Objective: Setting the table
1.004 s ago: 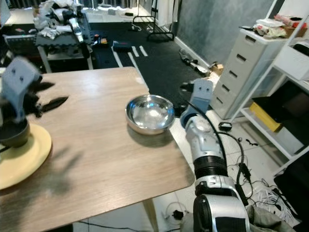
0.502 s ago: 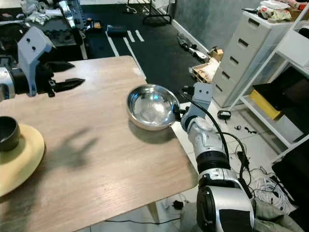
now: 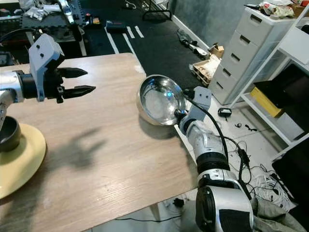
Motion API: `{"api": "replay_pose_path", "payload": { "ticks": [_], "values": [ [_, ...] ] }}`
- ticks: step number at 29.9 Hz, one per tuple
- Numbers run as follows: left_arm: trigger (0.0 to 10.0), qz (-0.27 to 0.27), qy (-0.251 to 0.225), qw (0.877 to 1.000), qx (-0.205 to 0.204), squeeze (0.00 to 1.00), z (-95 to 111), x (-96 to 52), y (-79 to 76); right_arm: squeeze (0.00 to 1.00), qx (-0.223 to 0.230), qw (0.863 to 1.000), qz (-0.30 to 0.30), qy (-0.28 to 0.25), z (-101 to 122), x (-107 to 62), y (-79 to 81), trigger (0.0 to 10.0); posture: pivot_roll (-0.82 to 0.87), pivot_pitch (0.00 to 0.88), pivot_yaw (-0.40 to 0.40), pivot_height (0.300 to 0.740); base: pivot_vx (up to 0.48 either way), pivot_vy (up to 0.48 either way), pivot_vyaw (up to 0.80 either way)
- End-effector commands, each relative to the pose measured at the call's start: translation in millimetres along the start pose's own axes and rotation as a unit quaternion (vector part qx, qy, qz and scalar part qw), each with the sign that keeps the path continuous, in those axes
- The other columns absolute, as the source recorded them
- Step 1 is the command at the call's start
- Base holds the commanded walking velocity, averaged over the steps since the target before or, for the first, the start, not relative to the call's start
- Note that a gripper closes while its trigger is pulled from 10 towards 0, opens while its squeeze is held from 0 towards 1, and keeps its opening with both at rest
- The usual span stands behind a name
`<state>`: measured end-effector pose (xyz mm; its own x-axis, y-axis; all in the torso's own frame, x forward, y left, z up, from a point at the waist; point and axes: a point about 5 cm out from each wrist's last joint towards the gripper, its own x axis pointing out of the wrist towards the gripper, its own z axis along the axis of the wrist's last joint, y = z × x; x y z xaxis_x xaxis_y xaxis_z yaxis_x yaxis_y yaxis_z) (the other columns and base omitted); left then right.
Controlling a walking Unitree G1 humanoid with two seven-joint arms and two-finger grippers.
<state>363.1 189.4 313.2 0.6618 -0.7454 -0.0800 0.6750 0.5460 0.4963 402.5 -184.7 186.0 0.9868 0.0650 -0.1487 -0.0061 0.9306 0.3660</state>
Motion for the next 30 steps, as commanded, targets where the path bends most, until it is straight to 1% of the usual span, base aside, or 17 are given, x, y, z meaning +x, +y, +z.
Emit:
{"api": "replay_pose_path", "payload": {
  "ticks": [1, 4, 5, 6, 7, 10, 13, 17, 19, 22, 24, 26, 27, 28, 30],
  "values": [
    [10.0, 0.009, 0.006, 1.000, -0.003, 0.00, -6.0, -2.3, 0.1, 0.00, 0.027, 0.999, 0.020, -0.041, 14.1, -0.1, 6.5, 0.0, 0.07, 0.089, 0.043, 0.740, 0.000, 0.000, 0.00],
    [10.0, 0.021, 0.007, 1.000, -0.008, 0.00, -10.4, -3.6, -0.6, 0.00, 0.046, 0.994, 0.050, -0.090, 29.4, -2.5, 14.3, 0.0, 0.07, 0.076, 0.044, 0.740, 0.000, 0.000, 0.00],
    [10.0, 0.021, 0.007, 1.000, -0.008, 0.00, -10.4, -3.6, -0.6, 0.00, 0.046, 0.994, 0.050, -0.090, 29.4, -2.5, 14.3, 0.0, 0.07, 0.076, 0.044, 0.740, 0.000, 0.000, 0.00],
    [10.0, 0.025, 0.006, 1.000, -0.011, 0.00, -12.5, -4.4, -1.7, 0.00, 0.054, 0.989, 0.068, -0.119, 38.5, -5.3, 18.4, 0.0, 0.07, 0.074, 0.044, 0.740, 0.000, 0.000, 0.00],
    [10.0, 0.027, 0.006, 1.000, -0.012, 0.00, -13.7, -4.6, -2.0, 0.00, 0.057, 0.987, 0.079, -0.130, 42.4, -6.9, 21.2, 0.0, 0.07, 0.065, 0.046, 0.740, 0.000, 0.000, 0.00],
    [10.0, 0.035, 0.006, 0.999, -0.015, 0.00, -16.3, -5.1, -2.2, 0.00, 0.064, 0.981, 0.106, -0.151, 50.4, -11.7, 28.5, 0.0, 0.07, 0.058, 0.046, 0.740, 0.000, 0.000, 0.00],
    [10.0, 0.041, 0.004, 0.999, -0.020, 0.00, -17.7, -5.3, -2.1, 0.00, 0.061, 0.978, 0.124, -0.154, 51.1, -14.1, 33.5, 0.0, 0.06, 0.049, 0.048, 0.740, 0.000, 0.000, 0.00],
    [10.0, 0.046, 0.003, 0.999, -0.021, 0.00, -18.5, -5.7, -2.7, 0.00, 0.064, 0.976, 0.133, -0.161, 50.6, -17.1, 34.8, 0.0, 0.06, 0.040, 0.049, 0.740, 0.000, 0.000, 0.00],
    [10.0, 0.059, -0.001, 0.998, -0.020, 0.00, -17.3, -6.4, -1.0, 0.00, 0.071, 0.973, 0.135, -0.173, 54.0, -20.1, 34.1, 0.0, 0.06, 0.035, 0.050, 0.740, 0.000, 0.000, 0.00],
    [10.0, 0.096, -0.014, 0.995, -0.025, 0.00, -13.7, -7.5, 4.2, 0.00, 0.084, 0.969, 0.138, -0.190, 57.4, -26.0, 35.0, 0.0, 0.06, 0.026, 0.056, 0.740, 0.000, 0.000, 0.00],
    [10.0, 0.130, -0.023, 0.991, -0.029, 0.00, -11.8, -8.3, 7.2, 0.00, 0.089, 0.967, 0.134, -0.196, 56.3, -30.3, 34.8, 0.0, 0.06, 0.024, 0.057, 0.740, 0.000, 0.000, 0.00],
    [10.0, 0.160, -0.031, 0.986, -0.030, 0.00, -9.8, -10.1, 6.0, 0.00, 0.109, 0.965, 0.126, -0.205, 52.0, -38.6, 32.8, 0.0, 0.06, 0.019, 0.066, 0.740, 0.000, 0.000, 0.00],
    [10.0, 0.160, -0.031, 0.986, -0.030, 0.00, -9.8, -10.1, 6.0, 0.00, 0.109, 0.965, 0.126, -0.205, 52.0, -38.6, 32.8, 0.0, 0.06, 0.019, 0.066, 0.740, 0.000, 0.000, 0.00],
    [10.0, 0.185, -0.038, 0.981, -0.037, 0.00, -9.1, -12.4, 2.3, 0.00, 0.125, 0.963, 0.114, -0.211, 45.7, -47.8, 29.4, 0.0, 0.05, 0.013, 0.073, 0.740, 0.000, 0.000, 0.00],
    [10.0, 0.216, -0.044, 0.974, -0.049, 0.00, -9.1, -14.9, -1.4, 0.00, 0.131, 0.962, 0.101, -0.215, 39.6, -57.5, 26.0, 0.0, 0.05, 0.012, 0.074, 0.740, 0.000, 0.000, 0.00]
  ]
}}
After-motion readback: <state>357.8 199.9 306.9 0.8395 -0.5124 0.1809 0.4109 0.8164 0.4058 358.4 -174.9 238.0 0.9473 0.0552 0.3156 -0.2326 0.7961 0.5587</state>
